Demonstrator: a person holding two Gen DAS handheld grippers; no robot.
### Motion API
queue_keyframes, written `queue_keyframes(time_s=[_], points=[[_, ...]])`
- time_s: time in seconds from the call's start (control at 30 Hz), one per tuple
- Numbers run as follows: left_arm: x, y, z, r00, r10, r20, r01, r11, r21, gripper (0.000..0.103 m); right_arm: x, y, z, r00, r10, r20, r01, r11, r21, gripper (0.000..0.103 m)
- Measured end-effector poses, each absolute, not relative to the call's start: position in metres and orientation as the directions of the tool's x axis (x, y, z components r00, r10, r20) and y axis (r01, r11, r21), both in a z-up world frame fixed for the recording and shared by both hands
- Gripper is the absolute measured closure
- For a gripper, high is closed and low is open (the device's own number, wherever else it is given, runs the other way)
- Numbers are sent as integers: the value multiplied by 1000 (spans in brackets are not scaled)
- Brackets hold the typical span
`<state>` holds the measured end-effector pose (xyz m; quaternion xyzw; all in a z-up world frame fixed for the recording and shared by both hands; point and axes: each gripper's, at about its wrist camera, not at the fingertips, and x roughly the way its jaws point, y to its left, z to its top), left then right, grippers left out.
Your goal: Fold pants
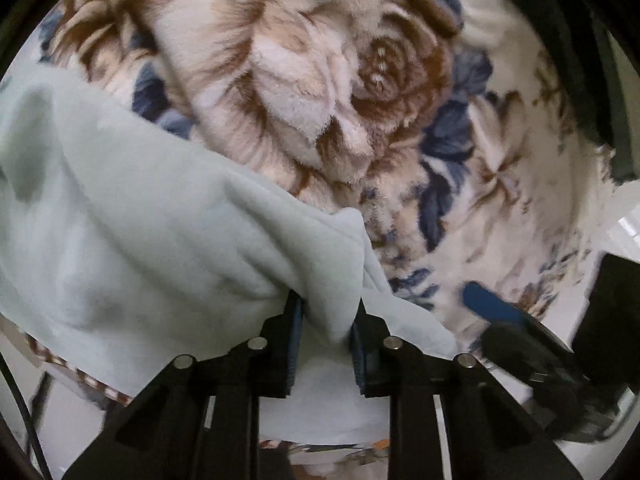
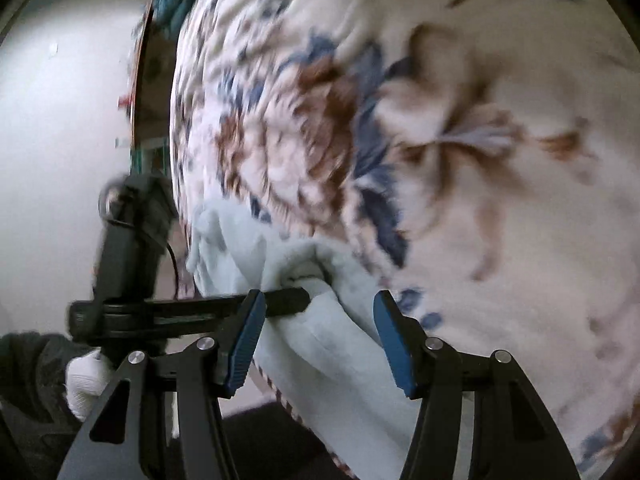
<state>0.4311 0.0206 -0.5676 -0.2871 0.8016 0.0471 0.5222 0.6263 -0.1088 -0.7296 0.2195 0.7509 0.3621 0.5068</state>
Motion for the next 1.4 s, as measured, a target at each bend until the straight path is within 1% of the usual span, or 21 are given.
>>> queue_keyframes(time_s=[0.07, 0.13, 0.17, 0.2, 0.27, 0.4, 0.47, 0.53, 0.6, 0.67, 0.73, 0.77, 0.83, 0.9, 0.93, 0.97, 1.0, 1.03, 1.07, 1.13, 1.4], points=[[427, 26, -564, -255, -431, -866, -522, 815, -252, 84, 624, -91, -742, -468, 650, -599, -72, 647, 759, 44], [421, 31, -560, -238, -443, -864, -527, 806, -268, 84, 618, -78, -763, -566, 646, -513, -14, 615, 789, 45], [418, 34, -558, -225, -451, -864, -531, 800, -279, 84, 614, -73, -773, -606, 639, -473, 14, 604, 797, 50], [414, 38, -557, -221, -456, -862, -535, 796, -284, 84, 609, -70, -781, -628, 650, -428, 50, 583, 811, 68], [406, 45, -555, -199, -477, -856, -550, 777, -305, 84, 601, -69, -792, -622, 720, -309, 174, 512, 841, 92], [397, 72, -548, -127, -520, -844, -595, 721, -355, 81, 595, -80, -787, -496, 785, -370, 240, 534, 811, 94], [404, 81, -547, -88, -541, -837, -617, 689, -380, 69, 599, -101, -780, -368, 841, -397, 320, 516, 795, 95], [410, 85, -544, -64, -549, -833, -619, 677, -399, 69, 601, -121, -776, -230, 874, -428, 364, 485, 795, 95], [413, 101, -533, -53, -560, -827, -632, 660, -406, 69, 595, -121, -787, -212, 903, -374, 415, 429, 802, 95], [415, 107, -527, -37, -563, -826, -641, 647, -413, 71, 594, -125, -795, -191, 896, -402, 417, 444, 793, 95], [421, 108, -519, -12, -566, -824, -632, 643, -432, 69, 595, -119, -811, -229, 918, -324, 454, 395, 799, 94], [423, 109, -513, 3, -555, -832, -614, 656, -440, 66, 595, -116, -818, -265, 917, -298, 468, 392, 792, 92], [427, 113, -504, 22, -532, -847, -581, 682, -443, 66, 599, -108, -830, -334, 885, -325, 443, 452, 775, 86], [432, 112, -498, 25, -510, -860, -542, 716, -441, 66, 599, -89, -841, -407, 884, -231, 469, 420, 777, 61], [433, 112, -498, 26, -504, -863, -535, 723, -438, 66, 599, -81, -844, -429, 875, -223, 461, 424, 780, 60], [434, 112, -499, 24, -499, -866, -533, 727, -433, 66, 600, -73, -843, -448, 869, -208, 446, 419, 791, 62], [435, 112, -500, 22, -500, -866, -536, 725, -432, 66, 602, -66, -840, -452, 869, -202, 434, 412, 801, 78], [434, 113, -501, 20, -502, -864, -543, 721, -431, 66, 601, -57, -836, -467, 863, -195, 417, 409, 811, 88], [434, 112, -505, 14, -505, -863, -549, 717, -429, 66, 601, -51, -827, -488, 843, -228, 373, 438, 818, 93], [435, 108, -512, 2, -503, -864, -551, 721, -420, 66, 599, -51, -804, -462, 818, -342, 304, 509, 805, 94], [427, 112, -537, -31, -486, -873, -580, 720, -381, 66, 565, -109, -733, -103, 784, -611, 328, 607, 724, 96]])
